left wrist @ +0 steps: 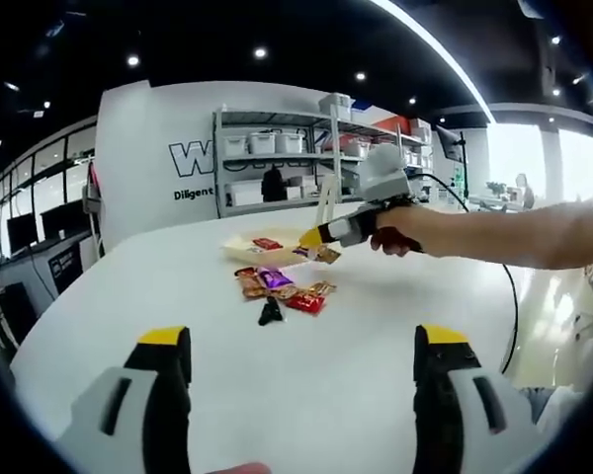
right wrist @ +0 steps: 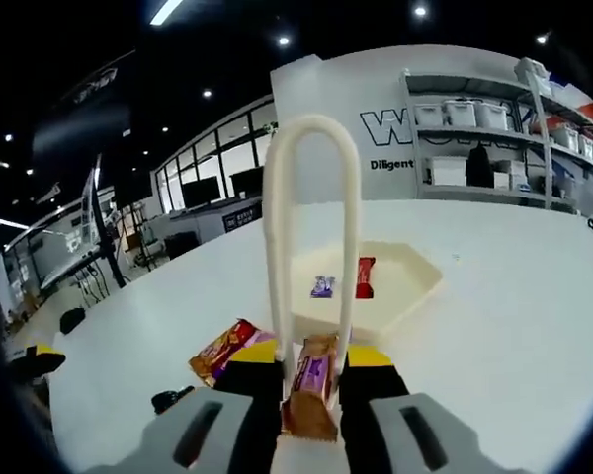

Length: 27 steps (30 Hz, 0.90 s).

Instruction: Place the target food into the container with the food tongs after gripping and lifting it, then release it inside without dropping or visibly crushing the food.

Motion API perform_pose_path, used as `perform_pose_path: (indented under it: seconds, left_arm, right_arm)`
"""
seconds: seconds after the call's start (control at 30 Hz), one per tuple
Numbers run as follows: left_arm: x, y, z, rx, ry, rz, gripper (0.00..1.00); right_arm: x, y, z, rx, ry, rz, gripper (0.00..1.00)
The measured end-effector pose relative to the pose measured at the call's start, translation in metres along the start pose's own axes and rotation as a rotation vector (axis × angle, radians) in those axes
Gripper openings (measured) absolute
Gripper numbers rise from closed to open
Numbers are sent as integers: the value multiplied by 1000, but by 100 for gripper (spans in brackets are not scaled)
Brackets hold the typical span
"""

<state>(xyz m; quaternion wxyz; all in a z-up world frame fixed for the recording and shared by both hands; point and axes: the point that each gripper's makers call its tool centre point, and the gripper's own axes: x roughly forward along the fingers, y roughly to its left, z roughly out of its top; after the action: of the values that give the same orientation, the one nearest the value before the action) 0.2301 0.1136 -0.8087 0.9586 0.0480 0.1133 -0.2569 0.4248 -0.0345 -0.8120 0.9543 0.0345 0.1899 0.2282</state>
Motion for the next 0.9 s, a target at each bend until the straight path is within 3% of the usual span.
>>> perform_pose_path:
  seconds: [0.4,0.9]
  left_arm:
    - [1,-4,1,-14,5,-11,96]
    - [-2,0,3,-14,8,-1,96]
  right_arm:
    - [-20,-18,22,-44,-33,-27,15]
    - [-23,-29,39,-87,-40,-43,15]
